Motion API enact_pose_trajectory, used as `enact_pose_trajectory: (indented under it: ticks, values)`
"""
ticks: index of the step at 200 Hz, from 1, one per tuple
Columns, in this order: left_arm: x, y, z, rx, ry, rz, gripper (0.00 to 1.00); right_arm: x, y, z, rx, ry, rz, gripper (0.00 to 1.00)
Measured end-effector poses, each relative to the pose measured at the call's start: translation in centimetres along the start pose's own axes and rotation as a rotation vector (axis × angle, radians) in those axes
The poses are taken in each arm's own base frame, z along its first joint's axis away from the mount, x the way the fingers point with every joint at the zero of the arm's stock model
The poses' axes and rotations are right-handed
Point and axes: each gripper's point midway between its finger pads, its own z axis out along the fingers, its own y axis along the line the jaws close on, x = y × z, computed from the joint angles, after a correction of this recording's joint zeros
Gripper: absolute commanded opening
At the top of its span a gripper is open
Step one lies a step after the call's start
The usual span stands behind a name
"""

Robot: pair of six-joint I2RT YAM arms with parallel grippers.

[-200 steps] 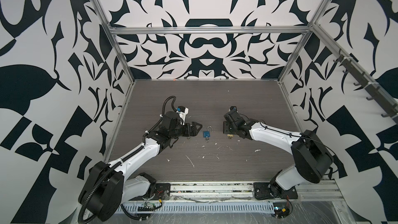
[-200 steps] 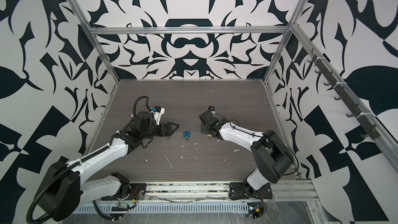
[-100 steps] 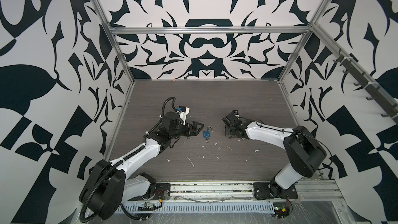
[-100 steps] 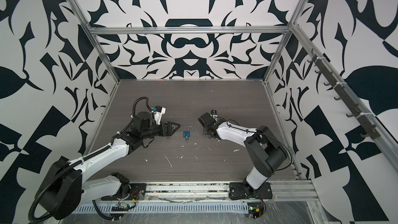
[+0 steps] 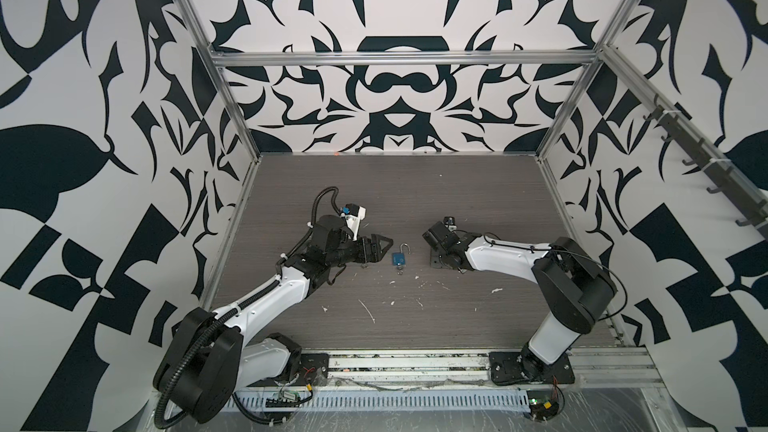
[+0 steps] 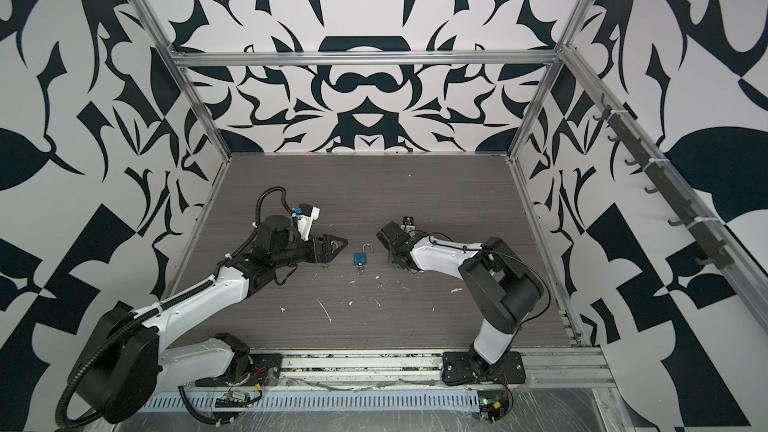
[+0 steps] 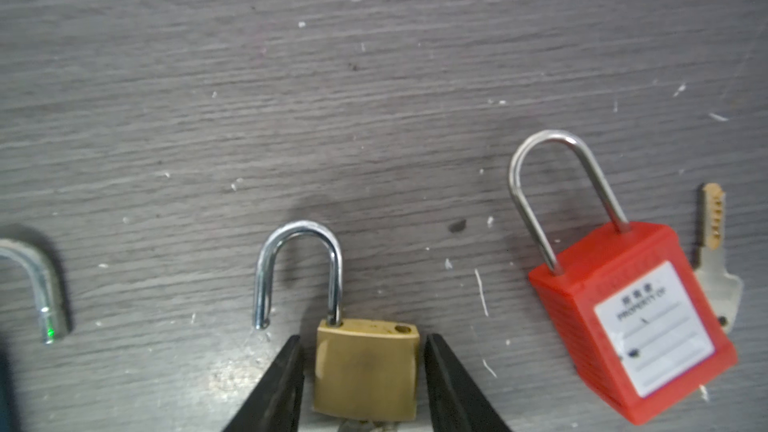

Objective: Lock with the key

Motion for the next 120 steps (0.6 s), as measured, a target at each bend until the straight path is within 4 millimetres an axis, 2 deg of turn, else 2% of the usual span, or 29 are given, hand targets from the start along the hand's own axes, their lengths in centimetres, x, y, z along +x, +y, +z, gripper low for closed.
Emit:
enact_pose_trajectory:
  ticks: [39,58,77,84,93,120]
  values:
    - [0.1,0.1,0.0,-0.001,0.004,0.0,0.94,-0.1,0.2,0.1,-0.005,-0.006,0.002,0.39]
    - [0.1,0.1,0.0,-0.001,0.005,0.0,0.93,-0.1,0.2,0.1,-0.006,-0.007,0.001,0.34]
    - [0.2,0.3,0.2,-0.003,0.013,-0.005,0.93,-0.1,0.2,0.0,-0.011,-0.012,0.002,0.22]
    - [0.3,0.4,0.3,-0.005,0.017,-0.008,0.92,-0.1,0.3,0.1,-0.012,-0.012,-0.001,0.08]
    - [0.5,0.6,0.6,-0.007,0.026,-0.016,0.92,-0.1,0.3,0.1,-0.014,-0.013,-0.012,0.0]
    - [1.0,1.1,1.2,-0.011,0.044,-0.037,0.91,-0.1,0.4,0.1,-0.02,-0.012,-0.054,0.0]
